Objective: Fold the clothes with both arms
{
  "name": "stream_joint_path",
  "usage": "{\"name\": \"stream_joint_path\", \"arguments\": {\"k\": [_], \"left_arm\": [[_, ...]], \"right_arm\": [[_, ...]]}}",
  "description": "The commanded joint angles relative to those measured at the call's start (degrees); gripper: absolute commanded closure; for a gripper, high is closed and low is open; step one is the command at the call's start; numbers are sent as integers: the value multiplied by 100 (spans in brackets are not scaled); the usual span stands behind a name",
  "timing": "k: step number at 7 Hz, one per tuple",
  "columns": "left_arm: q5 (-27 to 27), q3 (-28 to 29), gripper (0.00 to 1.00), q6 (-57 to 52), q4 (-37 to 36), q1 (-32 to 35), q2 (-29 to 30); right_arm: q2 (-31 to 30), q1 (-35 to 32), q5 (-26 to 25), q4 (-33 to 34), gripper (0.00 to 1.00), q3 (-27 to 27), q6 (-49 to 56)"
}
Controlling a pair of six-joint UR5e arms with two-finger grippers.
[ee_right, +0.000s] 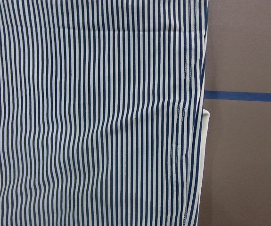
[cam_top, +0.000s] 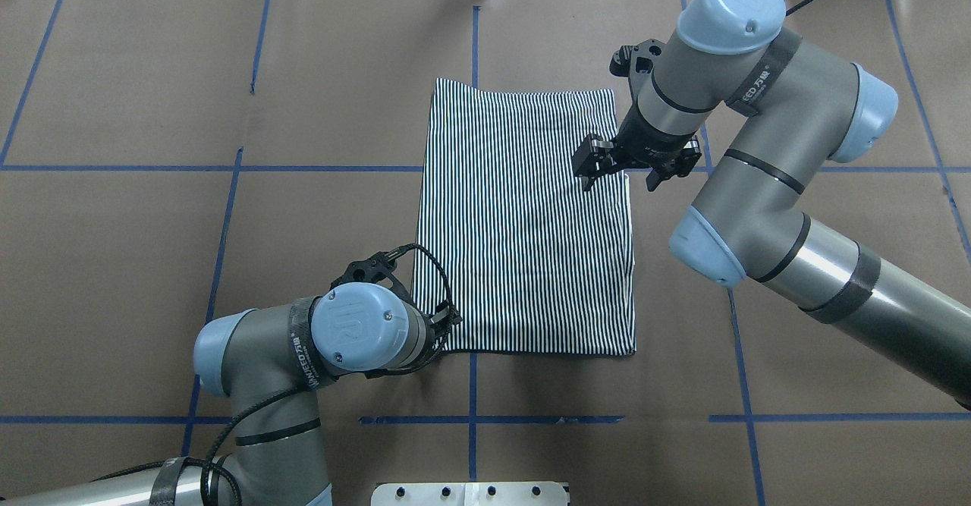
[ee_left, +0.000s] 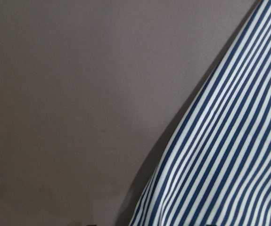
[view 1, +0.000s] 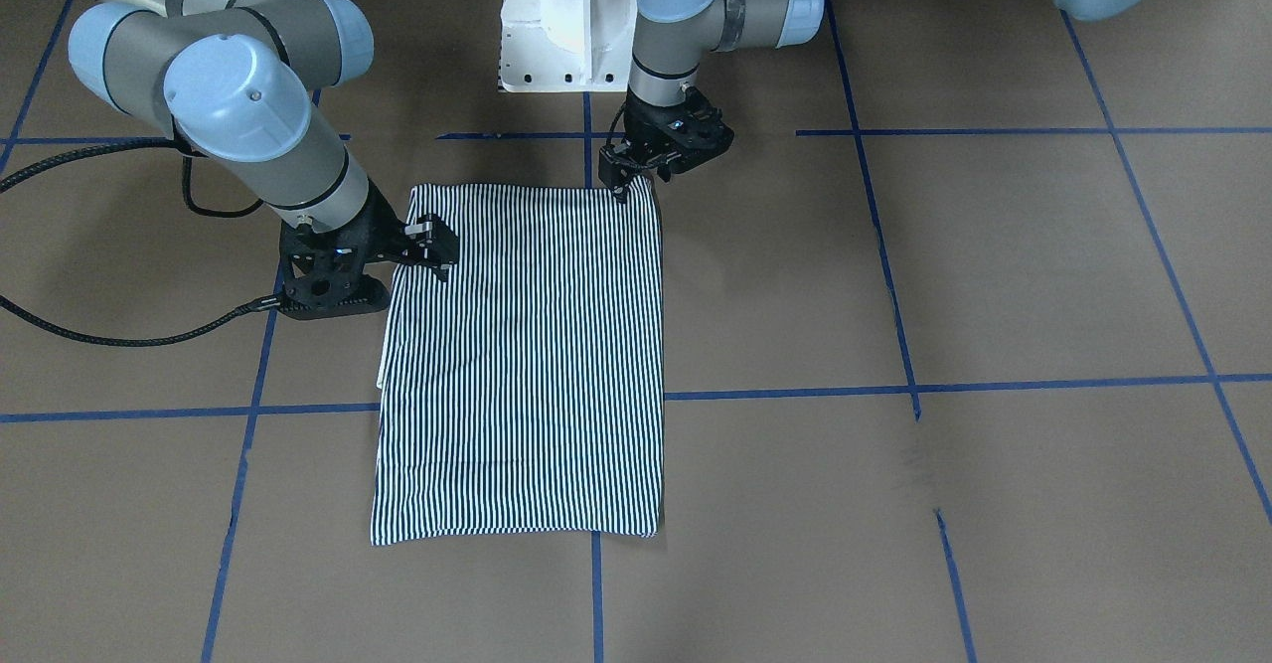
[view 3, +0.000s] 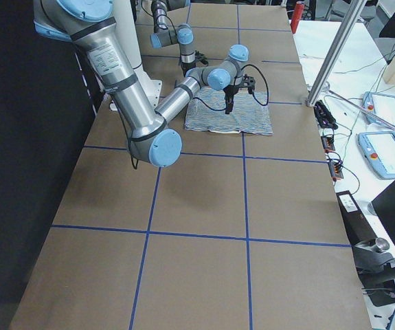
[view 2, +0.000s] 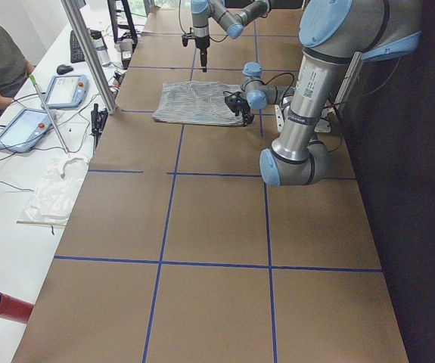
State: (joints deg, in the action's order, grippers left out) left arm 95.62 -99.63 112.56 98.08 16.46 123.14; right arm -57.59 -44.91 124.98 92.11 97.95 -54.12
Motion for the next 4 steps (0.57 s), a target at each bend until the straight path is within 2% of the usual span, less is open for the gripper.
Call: {"name": "stream_joint_path", "arguments": {"k": [1, 3, 4], "left_arm": [[0, 5, 45, 64, -8, -3, 26], [-9, 5, 84, 73, -8, -3, 44], [-17, -3, 99, 73, -8, -3, 44]], "right_arm": [[-6, 0, 0, 0, 0, -4, 7], [-6, 0, 8, 0, 0, -4, 7], [-6, 0, 8, 0, 0, -4, 7]]}}
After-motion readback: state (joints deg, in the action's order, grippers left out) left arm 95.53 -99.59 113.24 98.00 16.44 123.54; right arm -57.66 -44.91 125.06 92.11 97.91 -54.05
